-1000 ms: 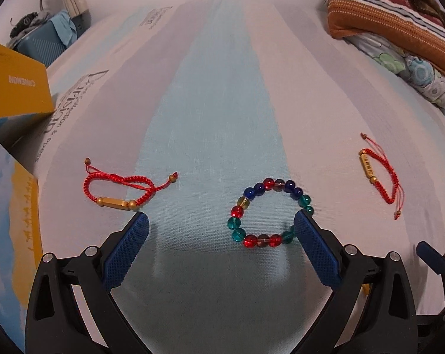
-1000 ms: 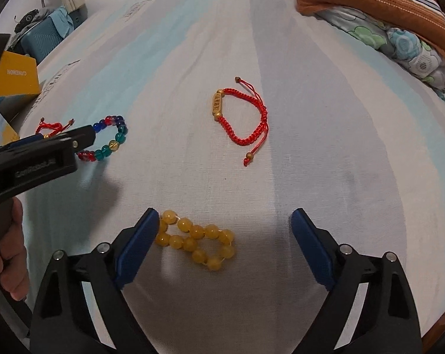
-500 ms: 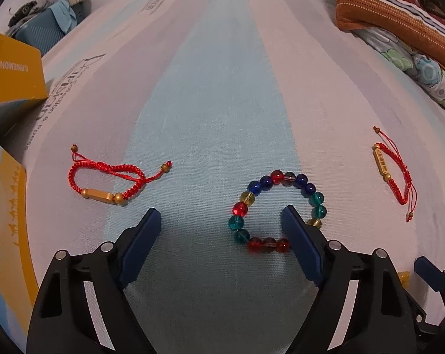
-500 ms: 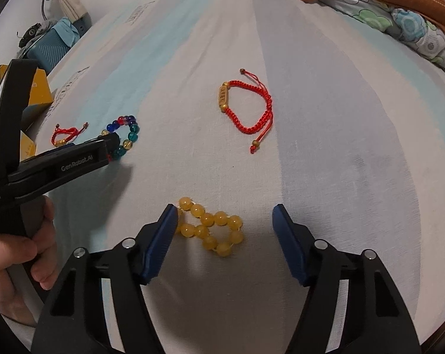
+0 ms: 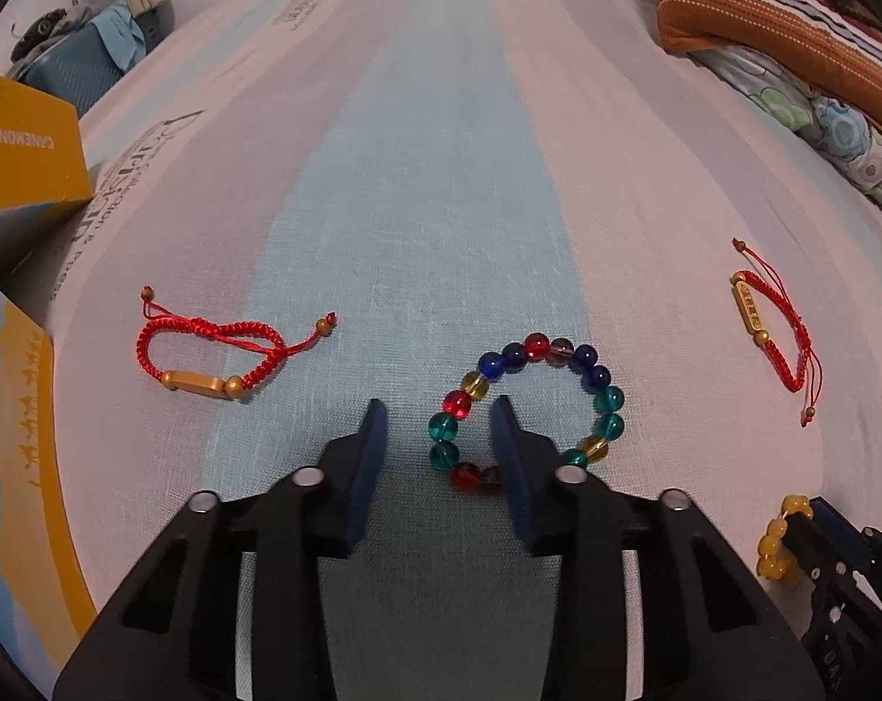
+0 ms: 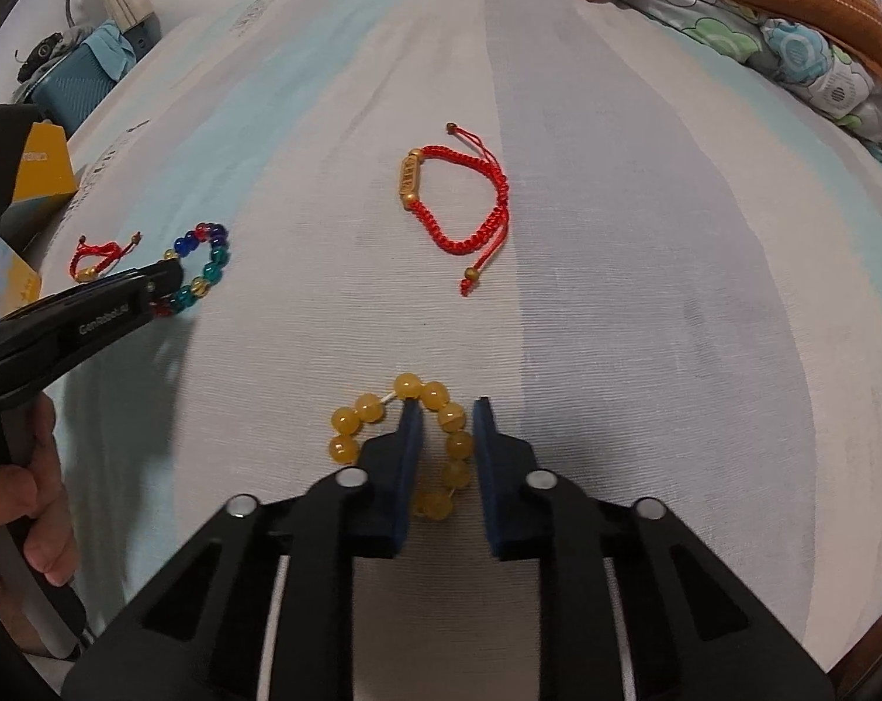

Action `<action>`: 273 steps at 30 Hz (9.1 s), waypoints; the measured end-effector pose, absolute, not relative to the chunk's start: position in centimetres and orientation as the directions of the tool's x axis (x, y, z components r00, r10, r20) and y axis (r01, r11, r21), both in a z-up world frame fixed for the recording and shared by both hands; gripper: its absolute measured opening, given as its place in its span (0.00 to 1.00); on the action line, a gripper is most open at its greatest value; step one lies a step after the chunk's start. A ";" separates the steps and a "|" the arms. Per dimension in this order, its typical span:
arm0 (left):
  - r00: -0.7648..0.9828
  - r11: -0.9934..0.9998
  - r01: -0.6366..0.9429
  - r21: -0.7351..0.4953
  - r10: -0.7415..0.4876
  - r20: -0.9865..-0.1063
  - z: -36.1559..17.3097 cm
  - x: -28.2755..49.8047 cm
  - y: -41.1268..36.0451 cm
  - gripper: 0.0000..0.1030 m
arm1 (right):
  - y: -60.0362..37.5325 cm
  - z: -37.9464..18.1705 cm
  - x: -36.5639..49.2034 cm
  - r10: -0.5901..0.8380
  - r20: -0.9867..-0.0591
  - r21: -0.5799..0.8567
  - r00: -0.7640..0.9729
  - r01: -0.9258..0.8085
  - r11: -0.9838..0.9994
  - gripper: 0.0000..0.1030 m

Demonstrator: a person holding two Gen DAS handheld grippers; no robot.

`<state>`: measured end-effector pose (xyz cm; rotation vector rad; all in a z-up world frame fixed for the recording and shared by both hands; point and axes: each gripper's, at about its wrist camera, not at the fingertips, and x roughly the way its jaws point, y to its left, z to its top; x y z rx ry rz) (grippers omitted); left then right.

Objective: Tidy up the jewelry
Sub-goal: 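Grasp the multicolour bead bracelet with the left tool while the right tool grasps the yellow amber bracelet, then lift both bracelets and carry them over the white box, then open both tools to drop the bracelets into the box, then move both tools back over the two red cord bracelets, then grasp a red cord bracelet with the left tool while the right tool grasps the other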

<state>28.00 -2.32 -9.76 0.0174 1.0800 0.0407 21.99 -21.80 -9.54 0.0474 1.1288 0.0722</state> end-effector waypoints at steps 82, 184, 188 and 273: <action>0.617 0.997 0.050 -0.052 -0.072 -0.784 5.3 13.6 0.9 0.09 | -20.5 3.8 12.3 0.122 -0.760 0.122 0.638 -0.044 0.992 0.09; 0.496 0.857 -0.515 -0.018 0.282 -0.821 2.8 4.7 35.0 0.84 | 20.2 2.8 12.7 0.294 -0.801 0.001 0.522 -0.490 0.872 0.76; 0.489 0.854 -0.521 0.011 0.309 -0.815 2.7 5.4 34.6 0.90 | 18.5 4.1 12.6 0.269 -0.760 -0.041 0.591 -0.457 0.888 0.90; 0.462 0.963 -0.255 0.085 0.199 -0.864 -10.0 31.8 5.6 0.79 | -22.2 -9.5 32.6 0.036 -0.887 0.037 0.461 -0.007 0.999 0.31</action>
